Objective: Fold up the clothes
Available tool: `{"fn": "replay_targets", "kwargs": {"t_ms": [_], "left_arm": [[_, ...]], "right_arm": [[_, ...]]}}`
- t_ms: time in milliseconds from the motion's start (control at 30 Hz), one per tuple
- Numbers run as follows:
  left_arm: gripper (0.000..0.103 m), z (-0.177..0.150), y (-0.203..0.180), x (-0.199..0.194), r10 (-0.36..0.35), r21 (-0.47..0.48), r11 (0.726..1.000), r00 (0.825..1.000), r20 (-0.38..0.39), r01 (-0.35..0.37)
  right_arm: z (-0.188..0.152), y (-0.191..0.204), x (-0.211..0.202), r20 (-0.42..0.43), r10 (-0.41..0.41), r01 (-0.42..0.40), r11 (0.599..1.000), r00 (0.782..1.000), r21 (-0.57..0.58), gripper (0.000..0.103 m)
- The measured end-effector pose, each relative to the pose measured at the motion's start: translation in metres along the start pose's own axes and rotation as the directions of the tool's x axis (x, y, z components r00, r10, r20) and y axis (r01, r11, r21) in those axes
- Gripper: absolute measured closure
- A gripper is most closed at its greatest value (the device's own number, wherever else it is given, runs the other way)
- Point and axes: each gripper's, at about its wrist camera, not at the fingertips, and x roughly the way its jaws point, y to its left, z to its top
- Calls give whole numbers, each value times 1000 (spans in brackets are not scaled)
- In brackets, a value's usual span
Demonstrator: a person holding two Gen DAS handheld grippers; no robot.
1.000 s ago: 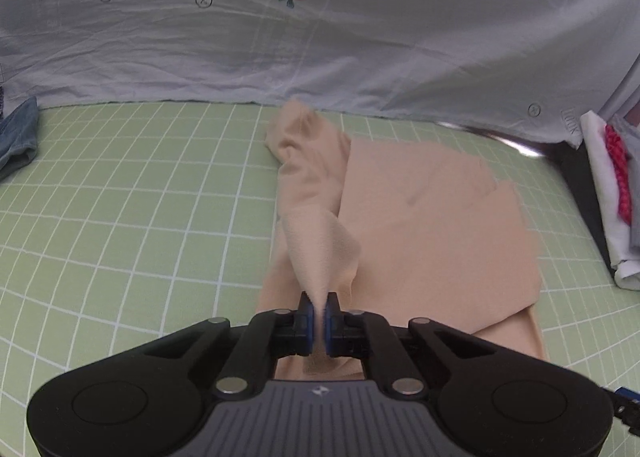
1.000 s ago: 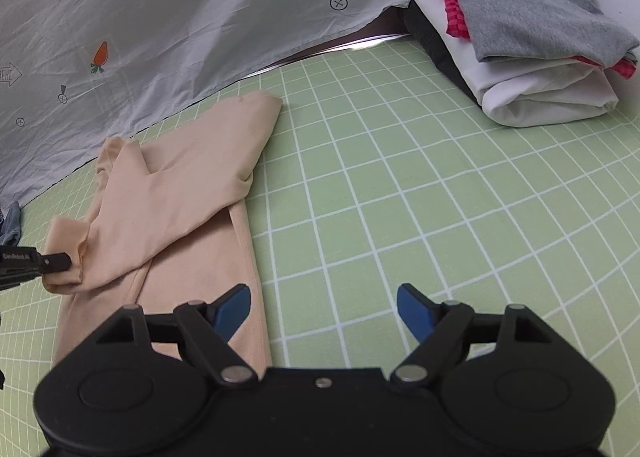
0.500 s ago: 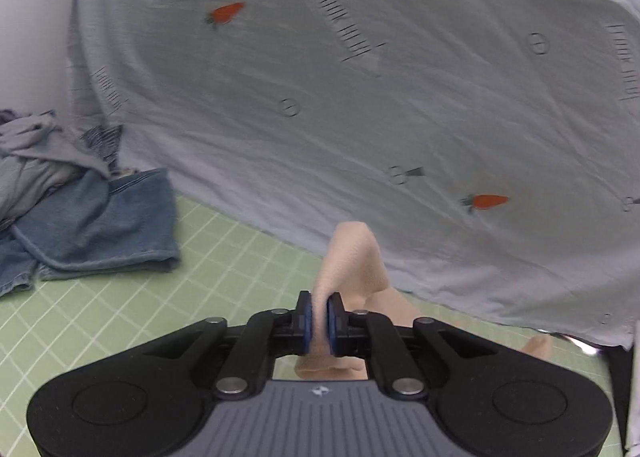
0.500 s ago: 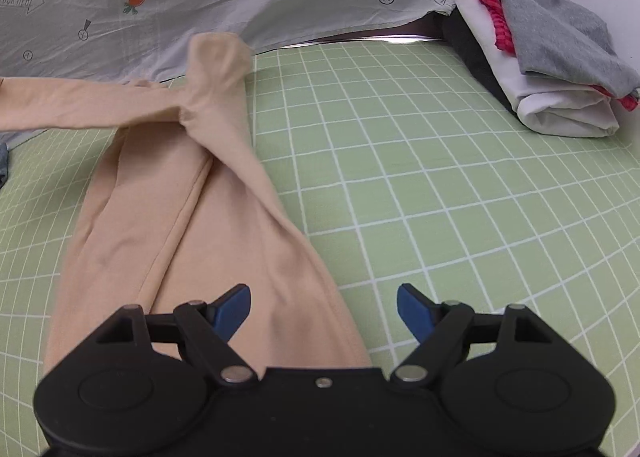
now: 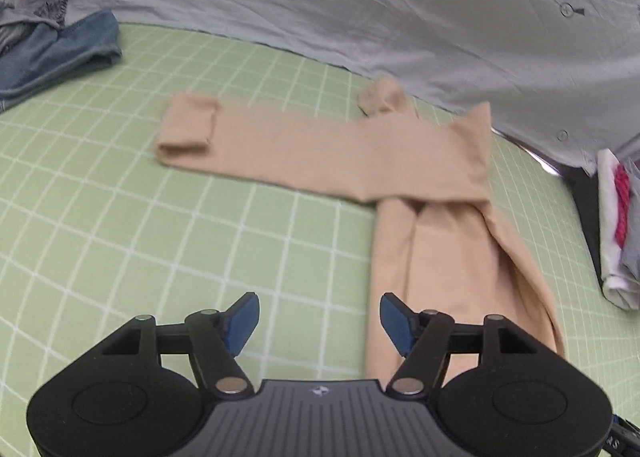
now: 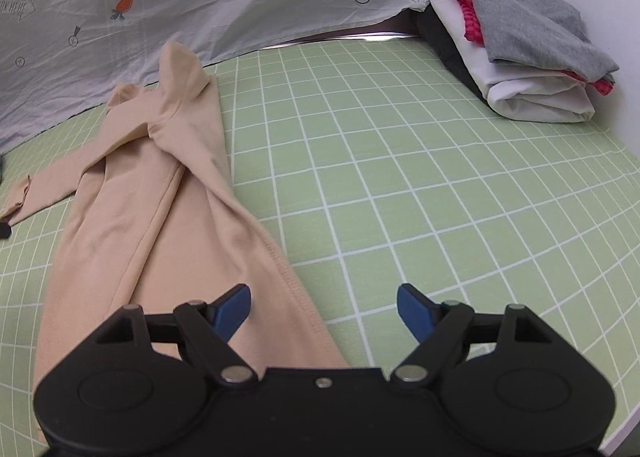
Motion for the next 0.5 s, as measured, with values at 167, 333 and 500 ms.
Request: {"fn": "replay_targets", "kwargs": {"t_ms": [167, 333, 500], "left_arm": [[33, -47, -25, -3, 19, 55, 998, 998, -57, -16], [32, -68, -28, -17, 56, 55, 997, 997, -57, -53], [32, -75, -20, -36, 85, 44, 996, 996, -40, -83]], "right_arm": [[-13, -10, 3, -23, 41, -41, 999, 999, -27, 34], [-28, -4, 5, -38, 104, -108, 989, 994, -105, 64], [-34, -2, -10, 7, 120, -117, 977, 993, -178, 99]]}}
